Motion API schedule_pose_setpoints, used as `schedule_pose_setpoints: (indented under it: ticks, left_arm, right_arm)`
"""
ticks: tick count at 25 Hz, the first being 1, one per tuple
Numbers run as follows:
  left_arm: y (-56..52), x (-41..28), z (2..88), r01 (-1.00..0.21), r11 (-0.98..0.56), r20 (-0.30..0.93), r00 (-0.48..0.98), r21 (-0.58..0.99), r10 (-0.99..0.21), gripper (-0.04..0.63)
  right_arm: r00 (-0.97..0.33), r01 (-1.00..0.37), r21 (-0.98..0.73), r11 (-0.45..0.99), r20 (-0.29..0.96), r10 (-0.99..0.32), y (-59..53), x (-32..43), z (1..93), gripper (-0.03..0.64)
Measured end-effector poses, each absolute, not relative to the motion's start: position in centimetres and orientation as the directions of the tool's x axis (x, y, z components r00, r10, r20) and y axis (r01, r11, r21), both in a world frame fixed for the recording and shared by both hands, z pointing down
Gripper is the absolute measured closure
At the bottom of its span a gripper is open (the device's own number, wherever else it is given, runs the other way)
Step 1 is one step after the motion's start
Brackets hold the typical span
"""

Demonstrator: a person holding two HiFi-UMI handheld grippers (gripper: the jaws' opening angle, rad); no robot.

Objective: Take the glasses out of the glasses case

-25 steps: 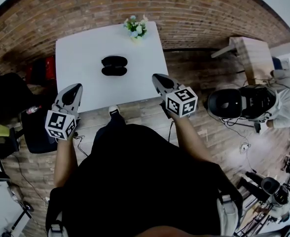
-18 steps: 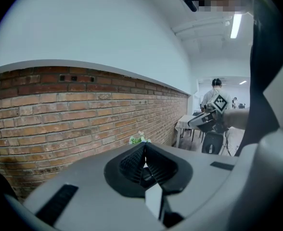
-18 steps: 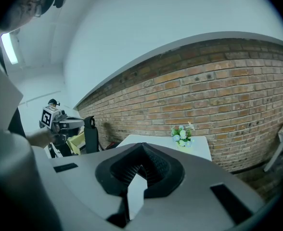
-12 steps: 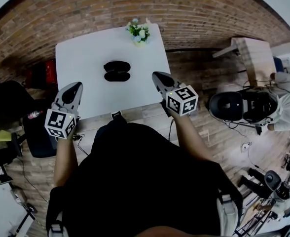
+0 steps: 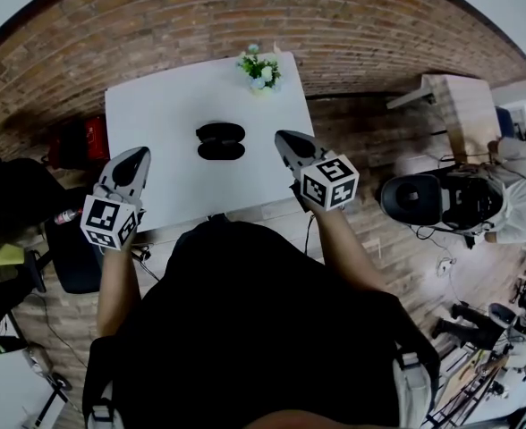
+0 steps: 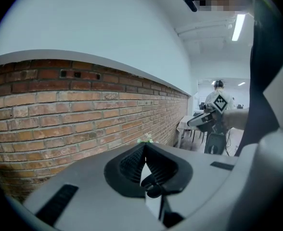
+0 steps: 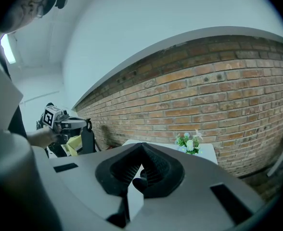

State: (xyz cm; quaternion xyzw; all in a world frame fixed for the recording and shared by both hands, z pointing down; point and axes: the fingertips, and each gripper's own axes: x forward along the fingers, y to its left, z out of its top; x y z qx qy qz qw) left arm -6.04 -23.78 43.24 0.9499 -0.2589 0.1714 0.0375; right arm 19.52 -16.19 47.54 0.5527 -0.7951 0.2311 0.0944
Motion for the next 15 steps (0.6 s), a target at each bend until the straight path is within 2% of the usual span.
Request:
schedule_pose_setpoints:
  ticks: [15]
  left_arm:
    - [-28.6, -8.0, 41.6, -0.48, -0.877, 0.304, 0.834, -0.016, -0.461, 0.584]
  right_arm:
    - [-0.349, -0.934, -0.226, 0.277, 0.401, -0.847, -20.4, 17.2, 45.3, 0.601]
